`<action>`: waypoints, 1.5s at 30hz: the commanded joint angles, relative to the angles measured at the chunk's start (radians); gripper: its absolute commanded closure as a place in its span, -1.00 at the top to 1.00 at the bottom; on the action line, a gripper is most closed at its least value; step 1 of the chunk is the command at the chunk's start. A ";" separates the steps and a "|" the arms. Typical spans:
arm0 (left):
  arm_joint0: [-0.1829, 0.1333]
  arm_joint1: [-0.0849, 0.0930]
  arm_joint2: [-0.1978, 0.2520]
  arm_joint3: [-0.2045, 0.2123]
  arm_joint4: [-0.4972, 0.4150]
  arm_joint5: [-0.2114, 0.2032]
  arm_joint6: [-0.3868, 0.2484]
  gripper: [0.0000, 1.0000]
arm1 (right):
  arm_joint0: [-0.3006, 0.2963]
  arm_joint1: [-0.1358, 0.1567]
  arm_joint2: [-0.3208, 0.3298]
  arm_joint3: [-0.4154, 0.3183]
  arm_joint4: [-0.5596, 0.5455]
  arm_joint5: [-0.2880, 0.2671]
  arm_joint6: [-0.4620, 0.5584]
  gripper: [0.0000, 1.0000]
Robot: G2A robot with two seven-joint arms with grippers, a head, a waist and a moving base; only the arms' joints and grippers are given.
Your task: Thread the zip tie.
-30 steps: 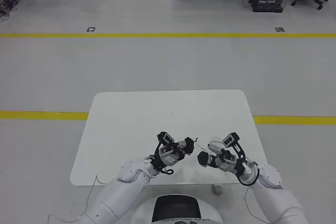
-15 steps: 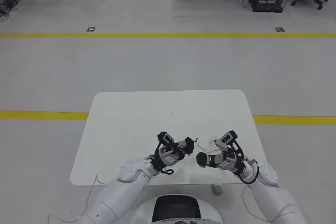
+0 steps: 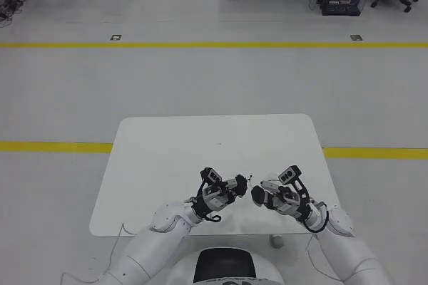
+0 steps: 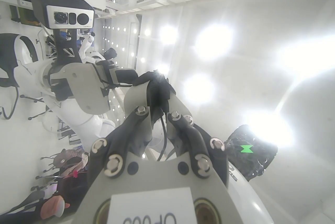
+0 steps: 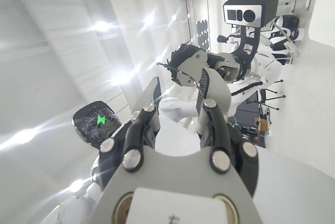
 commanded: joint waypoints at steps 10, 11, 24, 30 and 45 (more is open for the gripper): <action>0.000 0.000 0.000 0.000 0.000 0.000 0.000 -1.00 | 0.000 0.000 -0.006 0.007 -0.005 0.008 -0.032 -0.54; 0.000 0.000 0.000 0.000 0.000 0.000 0.000 -1.00 | 0.001 -0.001 -0.007 0.009 -0.005 0.011 -0.036 -0.56; 0.000 0.000 0.000 0.000 0.000 0.000 0.000 -1.00 | 0.003 -0.001 -0.008 0.011 0.014 0.001 -0.022 -0.70; 0.000 0.000 0.000 0.000 0.000 0.000 0.000 -1.00 | 0.003 -0.001 -0.008 0.012 0.013 -0.003 -0.016 -0.70; 0.000 0.000 0.000 0.000 0.000 0.000 0.000 -1.00 | 0.003 0.001 -0.010 0.010 -0.004 -0.011 -0.007 -1.00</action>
